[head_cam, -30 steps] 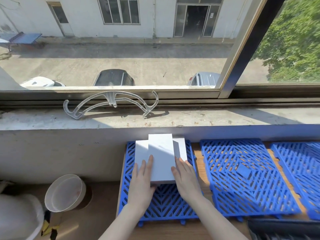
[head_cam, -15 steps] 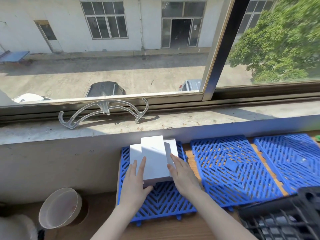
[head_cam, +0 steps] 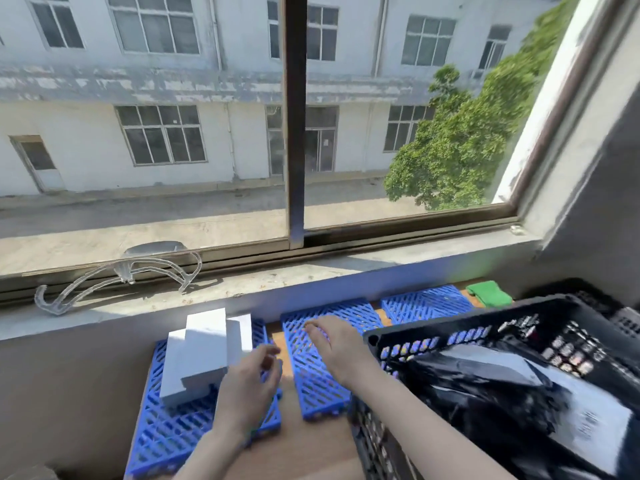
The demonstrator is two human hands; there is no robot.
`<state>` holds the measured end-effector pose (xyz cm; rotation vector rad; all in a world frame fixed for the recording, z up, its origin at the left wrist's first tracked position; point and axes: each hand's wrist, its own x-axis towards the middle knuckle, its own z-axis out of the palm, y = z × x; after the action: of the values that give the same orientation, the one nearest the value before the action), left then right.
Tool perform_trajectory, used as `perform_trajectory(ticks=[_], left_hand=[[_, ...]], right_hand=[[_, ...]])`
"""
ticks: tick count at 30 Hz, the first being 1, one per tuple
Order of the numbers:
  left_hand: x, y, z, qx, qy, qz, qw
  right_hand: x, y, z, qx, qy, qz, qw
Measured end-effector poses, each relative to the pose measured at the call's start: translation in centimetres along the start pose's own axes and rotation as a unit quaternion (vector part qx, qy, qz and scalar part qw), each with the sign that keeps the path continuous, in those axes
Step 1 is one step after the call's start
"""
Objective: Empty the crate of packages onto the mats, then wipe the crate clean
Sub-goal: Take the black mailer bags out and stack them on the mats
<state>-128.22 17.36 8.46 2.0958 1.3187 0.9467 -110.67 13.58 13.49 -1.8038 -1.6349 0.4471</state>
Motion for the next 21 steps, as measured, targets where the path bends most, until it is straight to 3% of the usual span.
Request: perform_trajectory(ticks=[10,16,21], left_hand=[[-6.2,14.5,8.8,-0.062,-0.025,0.148,0.987],[-7.0,19.3,12.1,0.005,-0.198,0.163,0.967],[-6.5,20.4,14.3,0.043,-0.3,0.125,0.945]], right_hand=[[-13.3,7.2,-13.8,-0.039,0.109,0.059,0.991],[-17.9,11.8,-17.2,-0.204,0.083,0.15,0.964],[-19.0,13.3,-17.1,-0.178,0.05,0.213,0.959]])
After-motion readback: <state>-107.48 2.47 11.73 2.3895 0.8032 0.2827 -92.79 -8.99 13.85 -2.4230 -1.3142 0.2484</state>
